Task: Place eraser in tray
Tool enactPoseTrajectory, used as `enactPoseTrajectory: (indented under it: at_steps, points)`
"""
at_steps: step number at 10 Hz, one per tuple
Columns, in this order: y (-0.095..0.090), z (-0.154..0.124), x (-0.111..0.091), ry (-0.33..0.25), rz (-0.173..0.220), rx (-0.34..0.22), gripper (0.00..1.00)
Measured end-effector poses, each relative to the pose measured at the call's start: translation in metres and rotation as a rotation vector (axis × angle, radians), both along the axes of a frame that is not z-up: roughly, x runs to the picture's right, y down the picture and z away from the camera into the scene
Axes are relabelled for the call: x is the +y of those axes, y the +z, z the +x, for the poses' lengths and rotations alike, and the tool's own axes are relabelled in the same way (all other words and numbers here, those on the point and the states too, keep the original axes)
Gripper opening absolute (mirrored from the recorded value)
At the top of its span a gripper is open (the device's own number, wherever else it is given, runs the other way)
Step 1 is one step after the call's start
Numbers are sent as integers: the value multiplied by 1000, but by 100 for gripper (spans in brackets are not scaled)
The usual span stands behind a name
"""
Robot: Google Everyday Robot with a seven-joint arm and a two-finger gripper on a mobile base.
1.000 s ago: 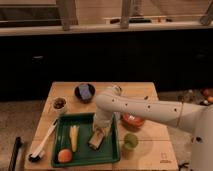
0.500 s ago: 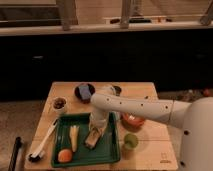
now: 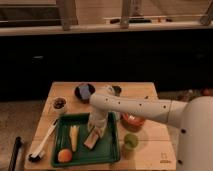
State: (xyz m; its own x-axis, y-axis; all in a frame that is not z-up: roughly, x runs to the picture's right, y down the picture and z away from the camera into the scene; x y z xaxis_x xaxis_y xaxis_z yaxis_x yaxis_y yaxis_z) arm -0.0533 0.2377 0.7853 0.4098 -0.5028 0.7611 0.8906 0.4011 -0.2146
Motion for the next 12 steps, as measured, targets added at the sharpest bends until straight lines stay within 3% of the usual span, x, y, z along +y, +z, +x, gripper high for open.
enactPoseTrajectory:
  at_steps: [12]
  points:
    - [-26,7,-33,-22,70,-2,80]
